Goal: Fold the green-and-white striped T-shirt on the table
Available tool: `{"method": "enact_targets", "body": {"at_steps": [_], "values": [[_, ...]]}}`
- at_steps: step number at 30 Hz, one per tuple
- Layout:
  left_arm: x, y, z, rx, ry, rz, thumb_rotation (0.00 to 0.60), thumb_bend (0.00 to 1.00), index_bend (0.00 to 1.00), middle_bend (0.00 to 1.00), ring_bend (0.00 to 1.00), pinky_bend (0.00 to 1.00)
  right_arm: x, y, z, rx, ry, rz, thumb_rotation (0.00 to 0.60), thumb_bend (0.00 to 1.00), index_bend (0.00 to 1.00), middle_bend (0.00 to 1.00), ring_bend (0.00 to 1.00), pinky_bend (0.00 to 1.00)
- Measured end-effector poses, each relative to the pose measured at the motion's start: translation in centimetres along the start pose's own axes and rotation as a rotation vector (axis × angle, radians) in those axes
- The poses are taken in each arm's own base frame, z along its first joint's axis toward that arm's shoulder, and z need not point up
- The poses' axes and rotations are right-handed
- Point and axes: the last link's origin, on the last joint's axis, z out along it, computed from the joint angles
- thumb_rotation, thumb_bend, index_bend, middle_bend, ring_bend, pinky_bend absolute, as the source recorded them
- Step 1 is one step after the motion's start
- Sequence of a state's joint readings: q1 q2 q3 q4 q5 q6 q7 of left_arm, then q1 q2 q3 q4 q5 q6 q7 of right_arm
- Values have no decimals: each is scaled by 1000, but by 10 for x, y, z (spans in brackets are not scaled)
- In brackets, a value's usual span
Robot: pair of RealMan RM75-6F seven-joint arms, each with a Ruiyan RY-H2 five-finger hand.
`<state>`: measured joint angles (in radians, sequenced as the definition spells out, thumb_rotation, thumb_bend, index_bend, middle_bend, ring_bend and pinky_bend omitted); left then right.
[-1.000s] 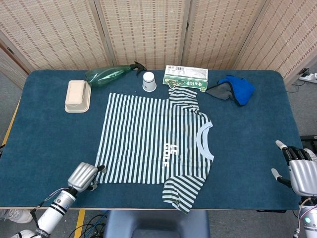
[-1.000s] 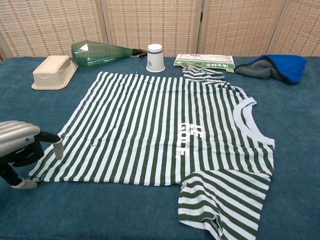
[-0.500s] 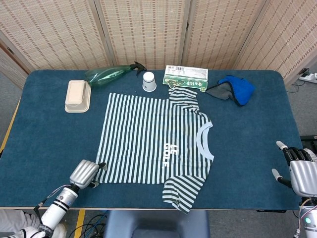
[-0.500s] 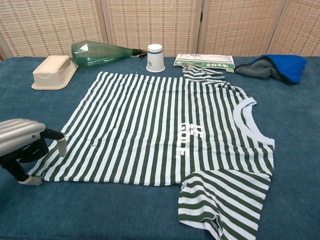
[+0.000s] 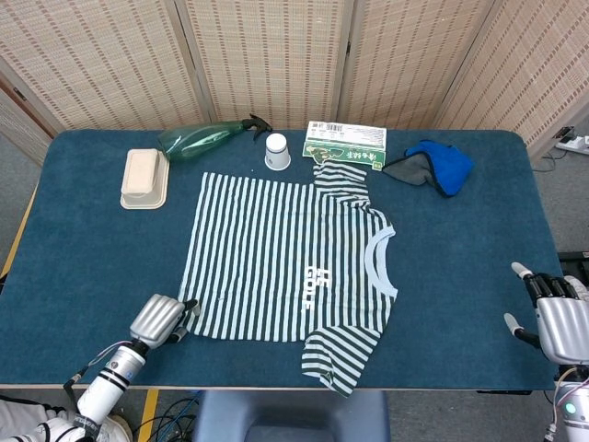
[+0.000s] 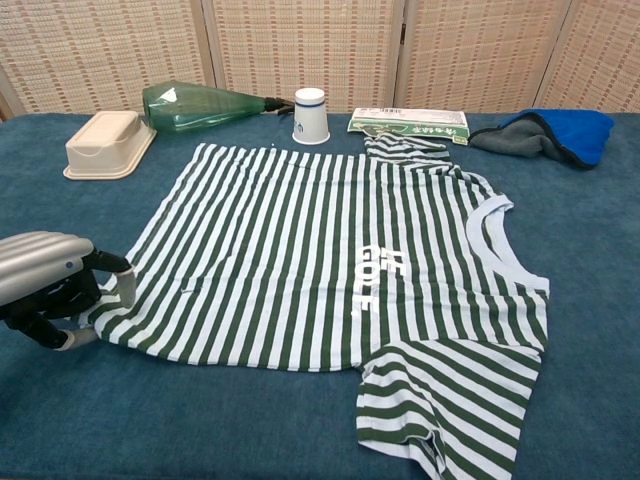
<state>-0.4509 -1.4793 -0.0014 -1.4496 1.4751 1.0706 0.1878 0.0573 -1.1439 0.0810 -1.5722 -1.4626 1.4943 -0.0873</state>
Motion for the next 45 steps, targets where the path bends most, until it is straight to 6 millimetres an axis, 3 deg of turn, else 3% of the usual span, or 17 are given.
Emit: {"method": "enact_targets", "body": {"at_steps": [8, 18, 21, 24, 27, 31, 34, 36, 41, 45], "values": [[5, 2, -1, -8, 25, -8, 600, 377, 459, 929, 861, 1000, 1, -2, 1, 7, 5, 1, 600, 238, 147, 282, 271, 229], [4, 2, 2, -10, 41, -18, 600, 537, 493, 931, 862, 1000, 2, -2, 1, 12, 8, 2, 600, 238, 155, 289, 281, 249], [6, 3, 2, -15, 60, -21, 600, 550, 513, 937, 864, 1000, 3, -4, 1, 24, 13, 2, 600, 238, 166, 297, 294, 329], [8, 5, 3, -25, 75, -22, 600, 562, 529, 938, 866, 1000, 3, -8, 1, 50, 17, 1, 600, 239, 183, 312, 330, 476], [8, 6, 2, -36, 85, -24, 600, 568, 554, 942, 870, 1000, 4, -13, 2, 91, 20, -3, 600, 238, 199, 336, 366, 536], [8, 8, 2, -38, 92, -28, 600, 570, 564, 946, 874, 1000, 4, -23, 6, 161, 24, -19, 600, 239, 219, 421, 495, 672], [7, 9, 2, -36, 93, -29, 600, 570, 564, 948, 874, 1000, 0, -33, 10, 223, 15, -38, 600, 238, 234, 569, 686, 878], [7, 9, 2, -35, 92, -29, 600, 571, 562, 948, 874, 1000, -5, -41, 14, 265, -5, -48, 600, 239, 250, 658, 776, 960], [6, 9, 1, -29, 84, -32, 600, 572, 555, 948, 874, 1000, -26, -68, 24, 384, -69, -60, 600, 237, 331, 843, 949, 1000], [6, 8, 0, -22, 79, -35, 600, 571, 553, 948, 874, 1000, -46, -88, 30, 463, -128, -61, 600, 191, 398, 913, 999, 1000]]}}
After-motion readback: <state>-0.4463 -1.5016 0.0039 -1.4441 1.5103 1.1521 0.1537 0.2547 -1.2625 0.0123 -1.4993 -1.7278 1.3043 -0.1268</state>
